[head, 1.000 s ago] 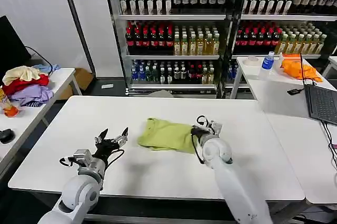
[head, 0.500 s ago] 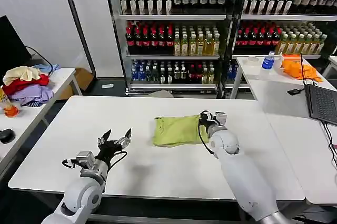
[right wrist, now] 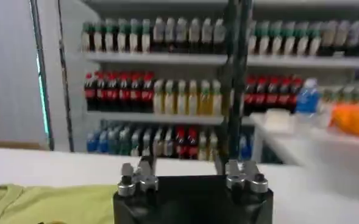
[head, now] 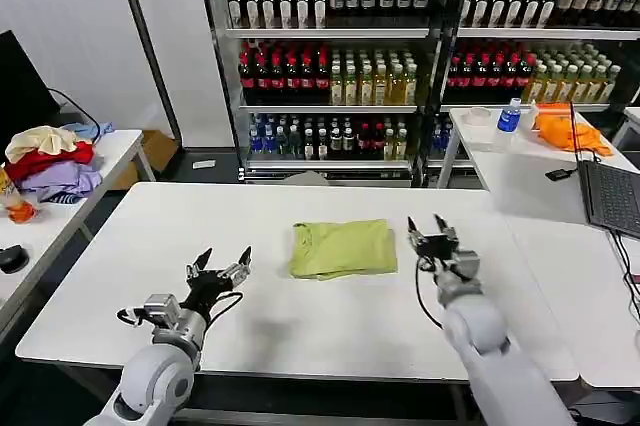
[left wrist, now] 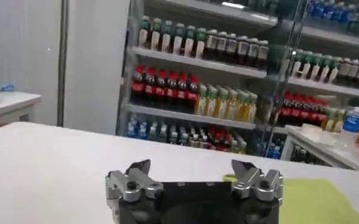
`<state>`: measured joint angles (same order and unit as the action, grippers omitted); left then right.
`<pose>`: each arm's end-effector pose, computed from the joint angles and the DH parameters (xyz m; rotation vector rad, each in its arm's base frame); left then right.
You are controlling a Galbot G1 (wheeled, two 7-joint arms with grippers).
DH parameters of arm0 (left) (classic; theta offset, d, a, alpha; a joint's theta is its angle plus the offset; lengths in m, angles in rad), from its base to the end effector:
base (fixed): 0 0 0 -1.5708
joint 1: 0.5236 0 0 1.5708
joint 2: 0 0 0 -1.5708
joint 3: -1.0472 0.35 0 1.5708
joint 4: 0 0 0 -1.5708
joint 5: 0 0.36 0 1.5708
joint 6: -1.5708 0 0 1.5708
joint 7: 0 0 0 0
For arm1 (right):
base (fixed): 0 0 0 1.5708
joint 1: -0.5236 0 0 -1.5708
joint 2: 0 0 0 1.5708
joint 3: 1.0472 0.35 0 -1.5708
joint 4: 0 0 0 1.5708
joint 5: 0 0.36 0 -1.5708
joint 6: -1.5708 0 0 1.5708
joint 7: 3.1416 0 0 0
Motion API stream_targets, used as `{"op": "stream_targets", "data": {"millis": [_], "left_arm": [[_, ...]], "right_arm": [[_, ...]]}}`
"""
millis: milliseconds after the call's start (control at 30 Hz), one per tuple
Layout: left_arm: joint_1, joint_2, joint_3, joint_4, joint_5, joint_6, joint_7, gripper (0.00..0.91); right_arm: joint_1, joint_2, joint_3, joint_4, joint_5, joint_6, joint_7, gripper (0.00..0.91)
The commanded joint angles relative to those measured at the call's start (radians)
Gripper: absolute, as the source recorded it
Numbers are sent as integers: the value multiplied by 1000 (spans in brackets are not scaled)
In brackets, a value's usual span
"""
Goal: Fold and organize the clothes.
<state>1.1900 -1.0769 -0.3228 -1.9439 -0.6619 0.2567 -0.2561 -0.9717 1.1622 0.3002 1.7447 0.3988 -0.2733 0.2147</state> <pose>0.2932 0.0448 -0.2688 -0.1854 -2.9166 0.2275 0.3670 -0.0422 -0.2683 0.0850 -3.0197 0.0769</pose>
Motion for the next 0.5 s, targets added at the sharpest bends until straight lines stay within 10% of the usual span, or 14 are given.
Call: {"op": "stream_targets", "data": {"millis": [33,500], "left_arm": [[25,3,-5,-40,41,-9,1,907],[85,-3,-29,-107,58,-9,1,907]], "right_arm": [[-405,-32,238,348,-86,108,-17,907],[-467,1,278,387,-113,96,-25,907]]}}
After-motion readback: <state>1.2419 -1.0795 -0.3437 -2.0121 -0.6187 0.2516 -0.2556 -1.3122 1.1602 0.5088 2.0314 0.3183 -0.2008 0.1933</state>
